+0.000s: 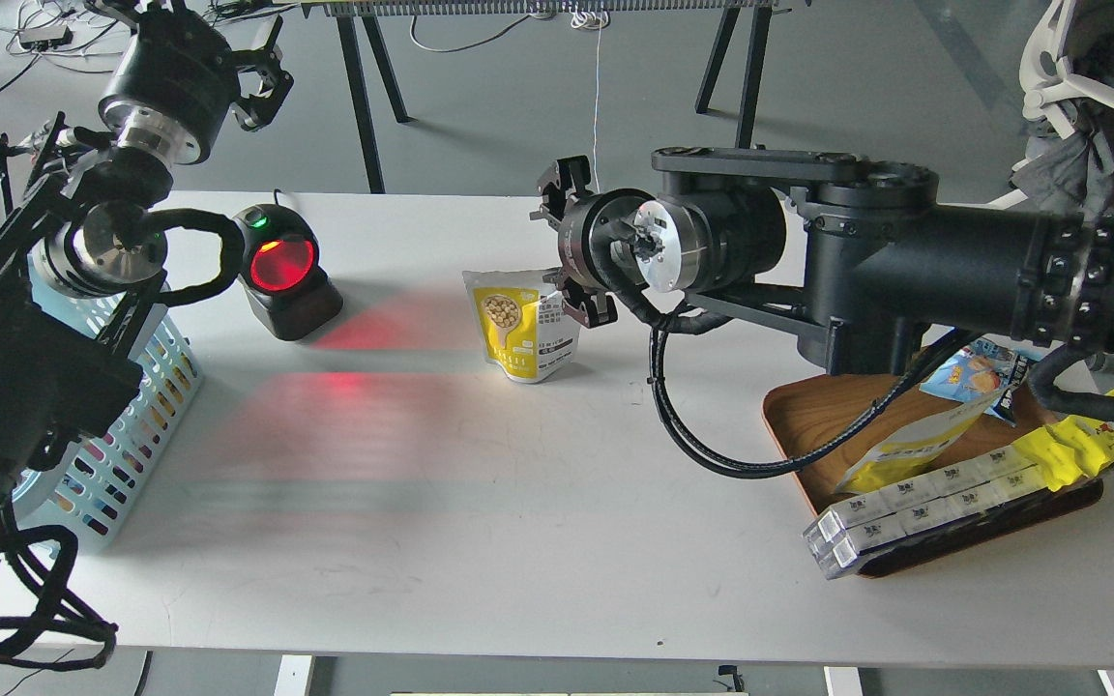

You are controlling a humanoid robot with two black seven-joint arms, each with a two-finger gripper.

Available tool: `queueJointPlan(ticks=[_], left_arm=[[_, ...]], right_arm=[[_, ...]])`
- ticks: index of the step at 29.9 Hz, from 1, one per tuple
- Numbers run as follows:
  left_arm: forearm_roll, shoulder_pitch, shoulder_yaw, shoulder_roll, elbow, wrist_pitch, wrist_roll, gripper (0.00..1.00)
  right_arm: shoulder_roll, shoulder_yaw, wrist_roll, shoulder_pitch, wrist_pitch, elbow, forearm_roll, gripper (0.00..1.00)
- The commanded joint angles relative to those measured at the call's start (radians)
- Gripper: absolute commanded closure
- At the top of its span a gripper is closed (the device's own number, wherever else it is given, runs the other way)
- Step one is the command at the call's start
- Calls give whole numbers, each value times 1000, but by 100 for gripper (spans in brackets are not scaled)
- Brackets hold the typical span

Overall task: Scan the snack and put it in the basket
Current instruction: 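Release the pouch and withdraw the right gripper toward the tray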

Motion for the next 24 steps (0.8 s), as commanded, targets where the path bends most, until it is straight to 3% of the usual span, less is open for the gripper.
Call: queueJointPlan(ticks=[1, 7, 13, 18, 24], left_arm=[[1, -3, 0, 4, -2, 1, 0, 0], [10, -12, 46, 51, -2, 3, 7, 0], [79, -47, 179, 208, -54, -2, 8, 0], [330, -71, 297, 398, -202, -8, 11, 0], [692, -46, 437, 730, -470, -7, -4, 0]], right_arm=[[-62, 56, 2, 16, 0, 5, -21, 4], [-214, 151, 6, 20, 0, 8, -24, 4], [-386, 323, 11, -50, 2, -15, -61, 4], [-530, 543, 41, -222, 229, -41, -66, 2], [-575, 798, 98, -513, 629, -205, -64, 2]])
